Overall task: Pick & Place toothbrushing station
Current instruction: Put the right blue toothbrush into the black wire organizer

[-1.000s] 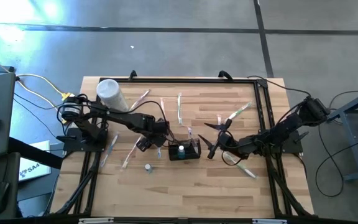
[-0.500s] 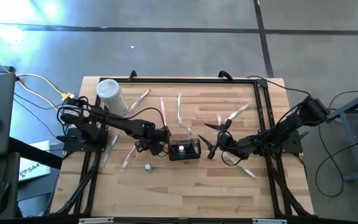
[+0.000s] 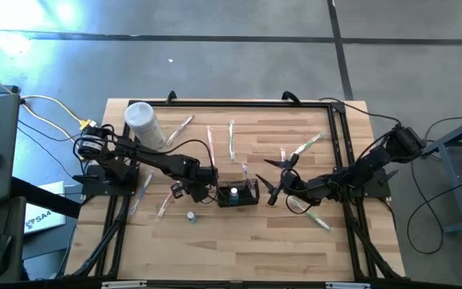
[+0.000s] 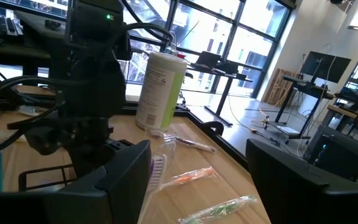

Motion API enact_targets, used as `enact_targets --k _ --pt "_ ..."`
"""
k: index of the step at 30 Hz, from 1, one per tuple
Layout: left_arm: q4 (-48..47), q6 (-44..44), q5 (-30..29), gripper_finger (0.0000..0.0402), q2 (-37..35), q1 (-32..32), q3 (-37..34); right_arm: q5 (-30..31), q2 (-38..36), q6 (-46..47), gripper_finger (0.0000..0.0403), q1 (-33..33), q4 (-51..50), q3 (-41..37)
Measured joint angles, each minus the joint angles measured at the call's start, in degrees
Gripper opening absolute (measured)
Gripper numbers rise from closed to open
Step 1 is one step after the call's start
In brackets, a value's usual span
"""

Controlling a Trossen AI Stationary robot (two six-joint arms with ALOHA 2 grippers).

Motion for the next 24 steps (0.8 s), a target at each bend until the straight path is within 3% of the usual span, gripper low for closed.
enact_targets --k 5,15,24 --pt "-0.4 -0.1 0.0 0.0019 0.0 0.0 0.0 0.0 0.0 0.0 0.0254 0.0 0.0 0.0" --pt "-0.5 -2.7 -3.3 0.0000 -2.5 -0.2 0.5 0.0 0.0 2.4 0.0254 0.4 -1.0 0.0" --pt "-18.7 -8.4 -14.8 0.0001 -9.3 -3.6 8.6 4.9 0.0 2.4 0.0254 2.4 -1.4 0.0"
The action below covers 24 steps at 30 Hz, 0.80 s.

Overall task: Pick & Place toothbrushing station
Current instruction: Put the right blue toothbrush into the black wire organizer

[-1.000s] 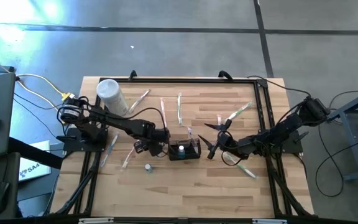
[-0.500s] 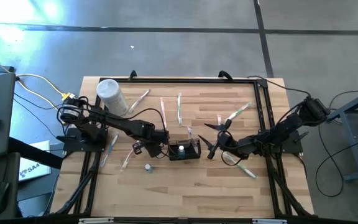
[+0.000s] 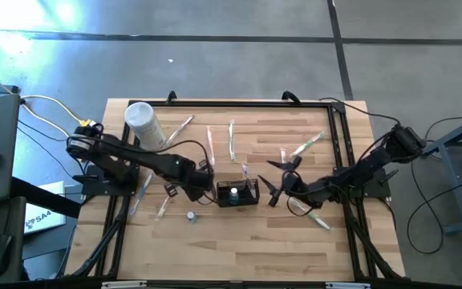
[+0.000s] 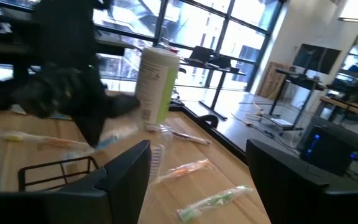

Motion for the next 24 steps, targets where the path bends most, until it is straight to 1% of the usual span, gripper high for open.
enact_targets --k 4,8,11,14,16,19,21,24 --pt "-7.5 -6.4 -2.6 0.0001 -2.0 -2.6 7.6 4.3 0.0 -0.2 0.0254 1.1 0.2 0.0" --pt "-12.4 -14.8 0.1 0.0001 -4.5 -3.7 15.5 8.7 0.0 -0.2 0.0254 2.6 0.2 0.0" --pt "-13.1 -20.9 2.3 0.0001 -8.3 -3.6 20.8 9.8 0.0 -0.2 0.0254 4.2 0.3 0.0" --pt "-11.0 -26.6 2.6 0.0001 -12.4 -3.5 24.7 10.6 0.0 -0.1 0.0254 5.6 0.4 0.0" --pt "-5.5 -29.3 2.6 0.0001 -16.0 -3.5 25.3 10.9 0.0 0.0 0.0254 6.4 0.5 0.0" --pt "7.6 -33.7 2.6 0.0001 -21.5 -3.6 22.2 11.7 0.0 0.0 0.0254 7.4 0.7 0.0" --pt "16.9 -37.1 1.9 0.0000 -24.6 -3.6 17.9 11.8 0.0 0.0 0.0254 7.9 1.1 0.0" --pt "30.2 -41.2 -1.1 0.0000 -27.6 -3.6 8.8 11.8 0.0 0.0 0.0254 8.6 1.9 0.0"
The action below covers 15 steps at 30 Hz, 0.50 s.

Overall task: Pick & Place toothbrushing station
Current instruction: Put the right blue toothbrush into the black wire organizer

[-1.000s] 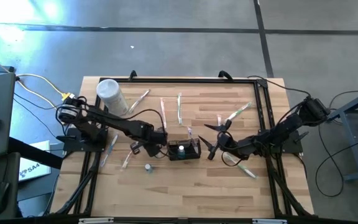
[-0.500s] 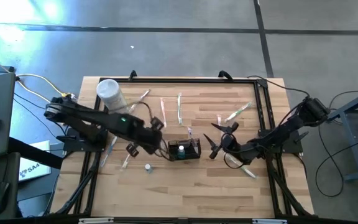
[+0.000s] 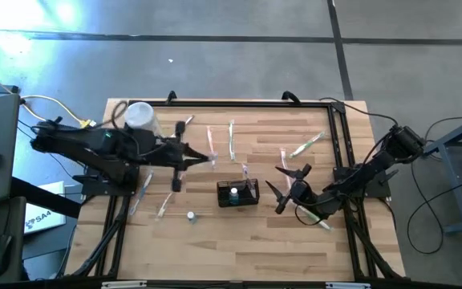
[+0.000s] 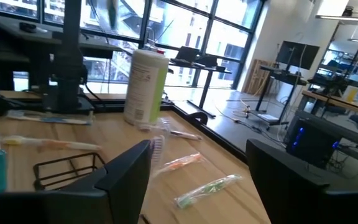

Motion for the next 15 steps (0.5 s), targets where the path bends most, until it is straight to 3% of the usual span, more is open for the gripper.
enact_targets --k 8,11,15 --pt "43.3 -0.4 -4.3 0.0000 -2.5 -1.7 -29.1 -0.2 0.0 0.7 0.0254 2.5 0.5 0.0" --pt "57.5 -0.4 -4.1 0.0000 -2.5 -2.6 -36.7 -0.2 0.0 1.6 0.0254 3.4 1.0 0.0" --pt "67.7 -3.3 -3.5 0.0000 -1.0 -2.7 -43.0 -0.3 0.0 1.7 0.0254 4.1 1.5 0.0"
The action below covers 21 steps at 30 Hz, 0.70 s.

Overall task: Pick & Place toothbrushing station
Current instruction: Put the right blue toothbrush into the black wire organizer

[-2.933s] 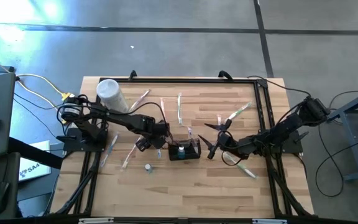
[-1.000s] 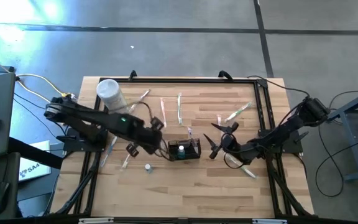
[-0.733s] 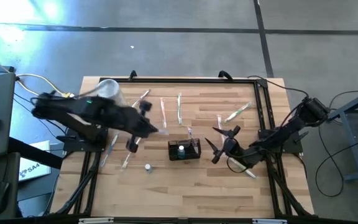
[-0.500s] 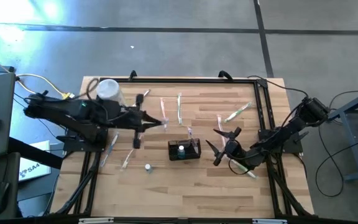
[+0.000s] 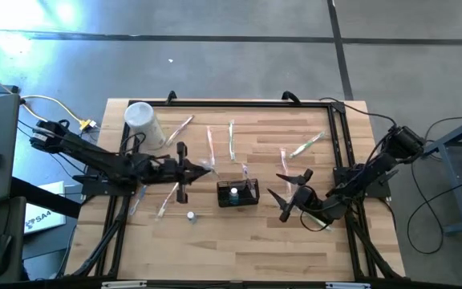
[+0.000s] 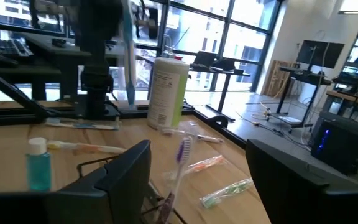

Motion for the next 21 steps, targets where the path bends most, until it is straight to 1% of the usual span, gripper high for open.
enact_targets --k 3,6,11,15,18,21 --pt "4.3 -3.1 -0.5 0.0000 2.0 0.1 -2.1 0.0 0.0 0.3 0.0254 -0.1 0.3 0.0" --pt "5.3 -4.6 -0.3 0.0000 5.0 0.0 -2.2 -0.2 0.0 0.4 0.0254 -0.1 1.0 0.0" --pt "10.7 -6.9 0.5 0.0000 10.8 0.1 -2.2 -0.2 0.0 0.5 0.0254 -0.1 1.1 0.0" --pt "12.3 -8.7 -0.7 0.0000 14.4 0.1 -2.2 -0.6 0.0 1.5 0.0254 -0.1 1.1 0.0" --pt "14.7 -8.6 -0.8 0.0000 15.7 0.1 -2.2 -3.4 0.0 1.5 0.0254 0.0 0.5 0.0" --pt "14.6 -7.2 -1.1 0.0000 15.8 0.2 -2.3 -6.0 0.0 1.6 0.0254 0.4 0.5 0.0"
